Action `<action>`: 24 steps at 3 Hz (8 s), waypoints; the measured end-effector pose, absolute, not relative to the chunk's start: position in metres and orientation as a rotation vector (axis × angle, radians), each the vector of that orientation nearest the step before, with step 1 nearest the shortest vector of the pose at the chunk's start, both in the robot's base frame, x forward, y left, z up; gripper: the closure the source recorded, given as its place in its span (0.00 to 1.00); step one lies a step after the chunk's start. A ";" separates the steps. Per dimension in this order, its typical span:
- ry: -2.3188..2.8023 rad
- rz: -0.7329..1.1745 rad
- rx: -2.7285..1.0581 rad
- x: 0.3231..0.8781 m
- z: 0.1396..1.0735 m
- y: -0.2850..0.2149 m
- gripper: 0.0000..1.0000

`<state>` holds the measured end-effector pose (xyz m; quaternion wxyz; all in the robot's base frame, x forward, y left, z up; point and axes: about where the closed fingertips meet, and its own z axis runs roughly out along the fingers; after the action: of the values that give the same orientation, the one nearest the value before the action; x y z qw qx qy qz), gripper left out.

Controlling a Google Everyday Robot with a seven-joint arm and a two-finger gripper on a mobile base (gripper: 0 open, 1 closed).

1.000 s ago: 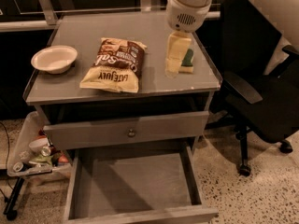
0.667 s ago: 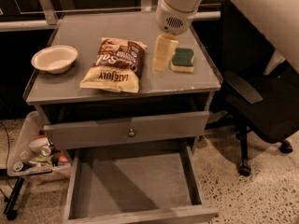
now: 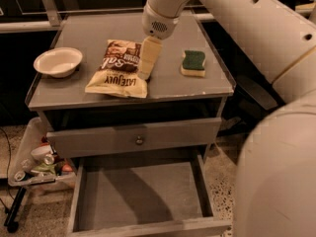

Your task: Place brown chip bag into middle drawer

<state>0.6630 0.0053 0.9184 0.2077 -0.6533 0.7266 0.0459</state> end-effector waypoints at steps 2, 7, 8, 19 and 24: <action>2.002 0.192 -1.852 0.679 0.910 0.036 0.00; 2.036 0.286 -1.932 0.702 0.838 0.063 0.18; 2.036 0.286 -1.932 0.702 0.838 0.063 0.42; 2.317 0.248 -1.579 0.494 0.898 0.000 1.00; 2.544 0.115 -1.209 0.413 0.830 -0.052 1.00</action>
Offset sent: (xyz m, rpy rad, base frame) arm 0.0094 0.0231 -0.0044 0.0144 0.0468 0.0229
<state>0.4128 -0.0525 0.8301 0.1606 -0.4235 0.8907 0.0402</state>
